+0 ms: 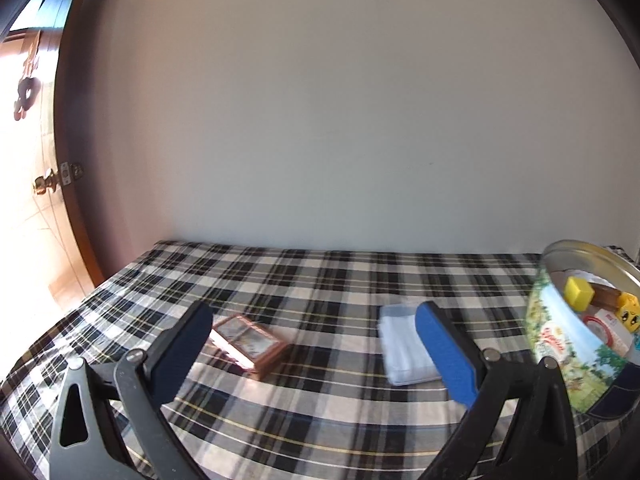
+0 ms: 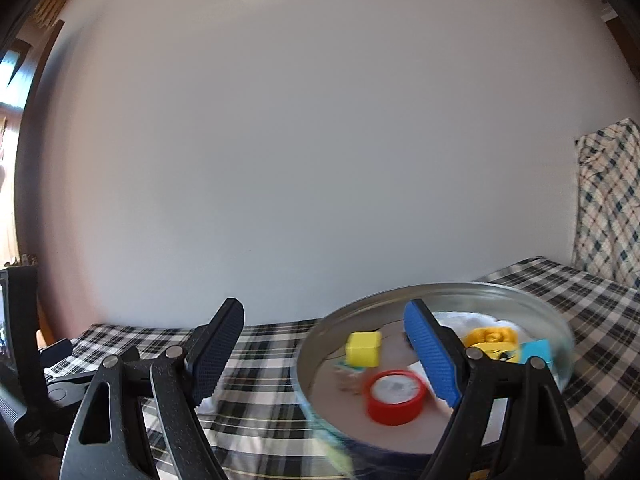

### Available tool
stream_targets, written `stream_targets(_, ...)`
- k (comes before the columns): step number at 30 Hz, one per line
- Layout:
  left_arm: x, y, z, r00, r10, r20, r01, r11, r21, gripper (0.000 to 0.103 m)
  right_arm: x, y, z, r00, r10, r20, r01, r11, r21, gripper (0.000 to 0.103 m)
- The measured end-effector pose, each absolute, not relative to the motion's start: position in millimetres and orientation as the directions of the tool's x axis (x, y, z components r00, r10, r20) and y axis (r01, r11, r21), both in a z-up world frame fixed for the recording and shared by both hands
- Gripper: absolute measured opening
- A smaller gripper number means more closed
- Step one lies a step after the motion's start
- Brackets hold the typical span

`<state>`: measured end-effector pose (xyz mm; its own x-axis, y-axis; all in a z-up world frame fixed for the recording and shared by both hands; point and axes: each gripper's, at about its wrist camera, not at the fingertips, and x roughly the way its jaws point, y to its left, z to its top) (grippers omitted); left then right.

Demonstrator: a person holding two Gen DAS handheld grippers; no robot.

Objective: Organize rigid objects
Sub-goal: 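Move both tools back from the tin toward the clear box and picture frame, then grasp clear plastic box with right tool while left tool grasps copper picture frame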

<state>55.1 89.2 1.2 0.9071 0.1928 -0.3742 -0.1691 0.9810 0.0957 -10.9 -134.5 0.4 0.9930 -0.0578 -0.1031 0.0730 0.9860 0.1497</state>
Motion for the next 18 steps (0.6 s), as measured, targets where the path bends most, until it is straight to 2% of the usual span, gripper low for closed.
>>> stream_targets(10, 77, 161, -3, 0.825, 0.320, -0.466, -0.327, 0.943, 0.069, 0.103, 22, -86, -5, 0.980, 0.044, -0.193, -0.020, 0.992, 0.121, 0.084)
stream_targets(18, 92, 226, -10, 0.720, 0.401, -0.567, -0.490, 0.872, -0.005, 0.103, 74, -42, -15, 0.929, 0.105, -0.354, -0.085, 0.994, 0.072, 0.084)
